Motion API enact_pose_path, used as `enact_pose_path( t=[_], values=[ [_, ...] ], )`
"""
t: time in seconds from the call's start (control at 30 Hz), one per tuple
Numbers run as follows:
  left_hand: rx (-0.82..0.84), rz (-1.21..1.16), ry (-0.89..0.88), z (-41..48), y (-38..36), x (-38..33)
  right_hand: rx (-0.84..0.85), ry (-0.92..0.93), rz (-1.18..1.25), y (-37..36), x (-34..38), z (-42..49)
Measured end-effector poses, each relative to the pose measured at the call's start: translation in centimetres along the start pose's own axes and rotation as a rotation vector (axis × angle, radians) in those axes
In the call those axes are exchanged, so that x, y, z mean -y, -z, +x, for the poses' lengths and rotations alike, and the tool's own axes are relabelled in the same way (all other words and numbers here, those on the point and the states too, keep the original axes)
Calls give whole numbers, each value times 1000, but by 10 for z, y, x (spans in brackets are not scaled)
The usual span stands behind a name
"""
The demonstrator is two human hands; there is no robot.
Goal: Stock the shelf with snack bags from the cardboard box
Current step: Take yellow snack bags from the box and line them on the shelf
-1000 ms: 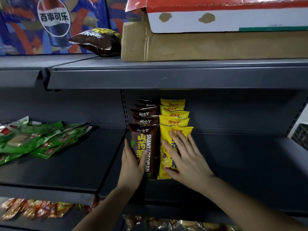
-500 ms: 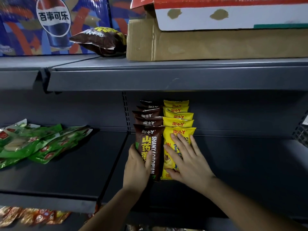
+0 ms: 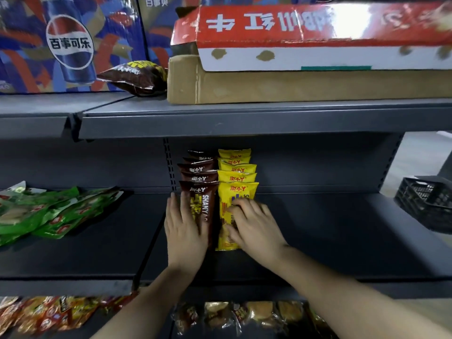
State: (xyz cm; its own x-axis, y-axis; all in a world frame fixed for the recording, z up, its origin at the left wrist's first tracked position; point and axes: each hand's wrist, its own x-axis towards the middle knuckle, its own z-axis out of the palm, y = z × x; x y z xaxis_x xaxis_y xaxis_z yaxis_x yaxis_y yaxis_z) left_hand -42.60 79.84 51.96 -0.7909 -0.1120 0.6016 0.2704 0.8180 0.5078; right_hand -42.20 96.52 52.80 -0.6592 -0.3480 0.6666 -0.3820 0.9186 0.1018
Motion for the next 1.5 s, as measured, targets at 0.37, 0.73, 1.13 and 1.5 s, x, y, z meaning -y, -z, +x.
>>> enact_pose_path(
  t=[0.37, 0.73, 1.13, 1.5],
  values=[
    [25, -163, -340, -73, -4, -82, 4, -187, 199, 62, -12, -71],
    [198, -240, -327, -199, -67, -173, 329, -169, 396, 114, -77, -248],
    [888, 41, -33, -338, -144, -189, 939, -558, 374, 87, -150, -430],
    [1320, 146, 268, -374, -196, -171, 1338, -857, 433, 18, -154, -476]
  ],
)
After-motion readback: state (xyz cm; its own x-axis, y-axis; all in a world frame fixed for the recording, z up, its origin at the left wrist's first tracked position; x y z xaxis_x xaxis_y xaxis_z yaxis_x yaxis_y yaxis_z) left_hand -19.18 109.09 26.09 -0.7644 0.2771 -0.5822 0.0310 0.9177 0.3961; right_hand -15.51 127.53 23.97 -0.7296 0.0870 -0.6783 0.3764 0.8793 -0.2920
